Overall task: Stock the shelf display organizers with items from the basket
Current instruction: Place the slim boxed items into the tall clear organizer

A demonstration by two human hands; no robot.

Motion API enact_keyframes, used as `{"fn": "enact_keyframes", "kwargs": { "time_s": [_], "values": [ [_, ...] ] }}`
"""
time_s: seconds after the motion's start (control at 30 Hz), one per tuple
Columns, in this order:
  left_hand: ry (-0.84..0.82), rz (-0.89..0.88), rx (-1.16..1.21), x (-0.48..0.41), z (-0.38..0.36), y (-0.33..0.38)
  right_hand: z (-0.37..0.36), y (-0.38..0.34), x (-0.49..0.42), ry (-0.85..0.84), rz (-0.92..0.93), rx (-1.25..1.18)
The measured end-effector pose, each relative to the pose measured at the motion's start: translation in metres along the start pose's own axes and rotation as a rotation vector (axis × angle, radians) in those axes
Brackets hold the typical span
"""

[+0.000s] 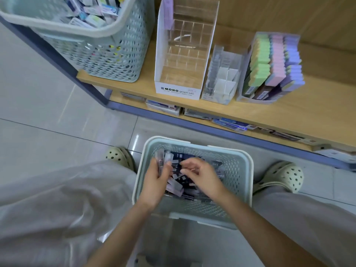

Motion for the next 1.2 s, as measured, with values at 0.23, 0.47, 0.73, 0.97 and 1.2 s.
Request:
{"fn": "enact_keyframes", "kwargs": {
  "time_s": [0.23,0.47,0.73,0.97,1.2],
  "values": [
    [0.045,-0.018,0.136,-0.007,0.042,0.01,-0.023,0.038,-0.029,-0.136,0.017,0.57],
    [0.059,-0.019,0.123,0.0,0.053,0.016,-0.052,0.059,-0.048,-0.22,0.045,0.691],
    [0.101,0.01,0.132,-0.004,0.058,0.017,-0.063,0.061,-0.059,-0.23,0.062,0.843],
    [0.082,0.031,0.101,-0.002,0.053,0.016,-0.061,0.07,-0.047,-0.288,0.046,1.009],
    [0.08,0.065,0.08,0.01,0.052,0.019,-0.042,0.078,-0.033,-0.3,-0.025,1.026]
  ]
}}
Point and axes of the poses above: each hand's wrist, its own x-axis away from the middle knuckle, its own z-axis out of the back of the hand, y = z × x, the point moved 10 cm from there along -x, towards the middle knuckle, and after that the axes turned 4 degrees about -x, right-handed, at the moved point
